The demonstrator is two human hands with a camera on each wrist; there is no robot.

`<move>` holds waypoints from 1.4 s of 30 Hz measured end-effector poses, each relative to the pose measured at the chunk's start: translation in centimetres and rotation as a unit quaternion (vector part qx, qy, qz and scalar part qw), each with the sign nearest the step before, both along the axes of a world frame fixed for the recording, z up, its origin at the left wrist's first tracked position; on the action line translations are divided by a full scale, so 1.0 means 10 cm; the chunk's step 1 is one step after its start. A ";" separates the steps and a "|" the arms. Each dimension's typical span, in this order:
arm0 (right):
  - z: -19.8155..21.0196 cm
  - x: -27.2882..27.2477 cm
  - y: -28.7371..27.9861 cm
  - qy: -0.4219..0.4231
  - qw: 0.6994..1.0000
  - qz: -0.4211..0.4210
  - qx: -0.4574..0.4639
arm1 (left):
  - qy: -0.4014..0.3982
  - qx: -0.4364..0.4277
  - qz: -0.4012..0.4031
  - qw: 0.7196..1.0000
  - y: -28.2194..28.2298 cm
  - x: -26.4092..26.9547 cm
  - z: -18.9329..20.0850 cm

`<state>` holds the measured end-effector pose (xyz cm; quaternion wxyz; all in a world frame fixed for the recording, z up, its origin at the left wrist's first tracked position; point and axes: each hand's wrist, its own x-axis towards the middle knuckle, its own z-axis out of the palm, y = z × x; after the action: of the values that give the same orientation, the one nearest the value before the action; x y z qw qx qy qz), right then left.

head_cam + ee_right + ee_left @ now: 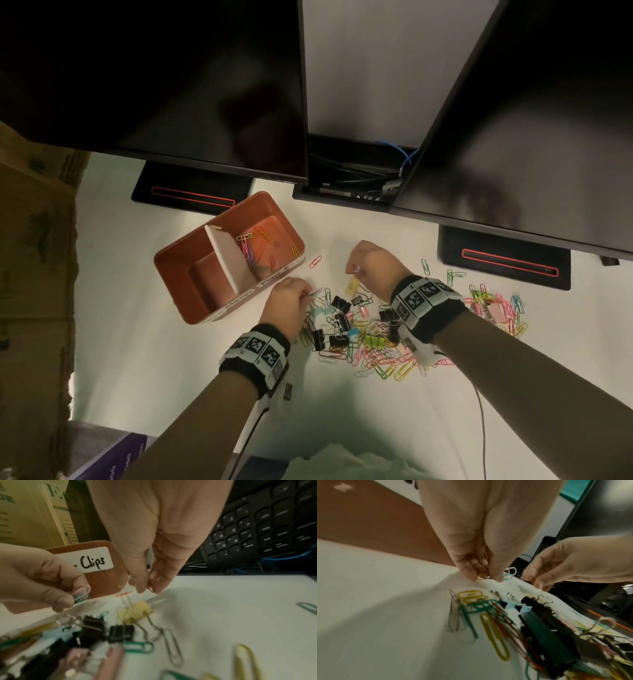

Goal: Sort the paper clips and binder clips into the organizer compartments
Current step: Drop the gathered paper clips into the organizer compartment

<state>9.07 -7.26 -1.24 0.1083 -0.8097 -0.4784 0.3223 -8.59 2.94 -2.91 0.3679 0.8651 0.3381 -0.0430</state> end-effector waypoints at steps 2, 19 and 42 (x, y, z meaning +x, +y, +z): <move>0.04 -0.08 0.13 0.022 0.999 0.018 0.018 | -0.022 -0.001 -0.011 1.000 0.00 -0.08 0.07; -0.05 -0.36 0.22 0.042 0.981 0.178 -0.062 | 0.016 -0.038 -0.009 0.999 -0.14 -0.63 0.02; 0.09 -0.39 0.13 0.043 0.992 0.072 -0.097 | 0.043 0.109 -0.095 0.989 0.02 -0.51 -0.09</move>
<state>5.16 -5.98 -0.30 0.0260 -0.7649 -0.4969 0.4091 -13.74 3.15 -3.81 0.2511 0.9254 0.2730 -0.0778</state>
